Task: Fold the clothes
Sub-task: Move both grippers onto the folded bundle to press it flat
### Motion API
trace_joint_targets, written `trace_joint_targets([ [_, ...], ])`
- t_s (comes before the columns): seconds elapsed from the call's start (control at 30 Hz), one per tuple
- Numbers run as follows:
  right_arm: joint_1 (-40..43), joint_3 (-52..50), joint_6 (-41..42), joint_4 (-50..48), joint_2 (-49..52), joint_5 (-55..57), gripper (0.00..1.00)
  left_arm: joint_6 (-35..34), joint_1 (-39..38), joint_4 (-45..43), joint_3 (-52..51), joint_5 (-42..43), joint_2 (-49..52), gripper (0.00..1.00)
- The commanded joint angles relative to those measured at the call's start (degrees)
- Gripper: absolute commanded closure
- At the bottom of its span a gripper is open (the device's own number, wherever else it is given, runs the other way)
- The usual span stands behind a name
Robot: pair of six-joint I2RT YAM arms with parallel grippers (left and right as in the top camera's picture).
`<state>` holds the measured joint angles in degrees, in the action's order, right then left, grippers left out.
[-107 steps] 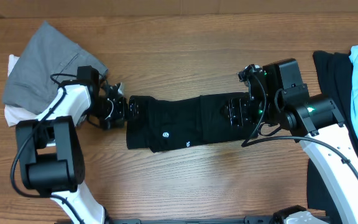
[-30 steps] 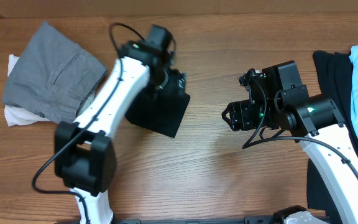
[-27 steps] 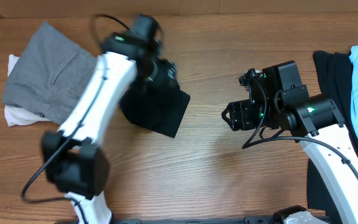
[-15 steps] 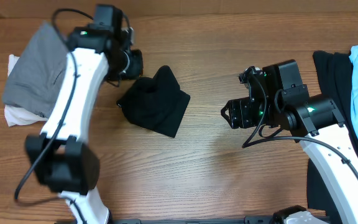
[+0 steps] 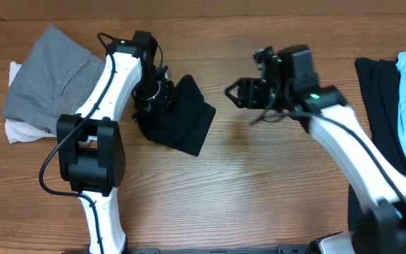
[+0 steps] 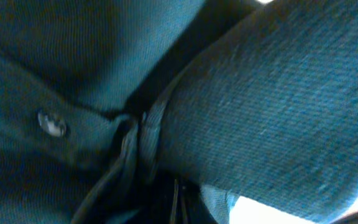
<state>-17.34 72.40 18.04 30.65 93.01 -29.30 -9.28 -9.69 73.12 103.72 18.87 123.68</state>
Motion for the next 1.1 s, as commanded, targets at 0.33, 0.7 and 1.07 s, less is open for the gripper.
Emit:
trace_joint_targets([
  [0.33, -9.7, -0.7, 12.2, -20.3, 18.2, -4.0, 0.33, 3.7, 0.1, 2.1, 0.3, 3.5, -1.1, 0.96],
  [0.7, -13.2, -0.7, 12.3, -23.5, 20.9, 2.3, 0.49, 6.6, 0.1, 4.7, 0.3, 13.7, -1.2, 0.96],
  [1.07, -6.1, -0.7, 14.1, -10.3, 20.8, 0.8, 0.42, 8.0, -1.6, 4.9, 0.3, 14.3, -1.2, 0.96],
])
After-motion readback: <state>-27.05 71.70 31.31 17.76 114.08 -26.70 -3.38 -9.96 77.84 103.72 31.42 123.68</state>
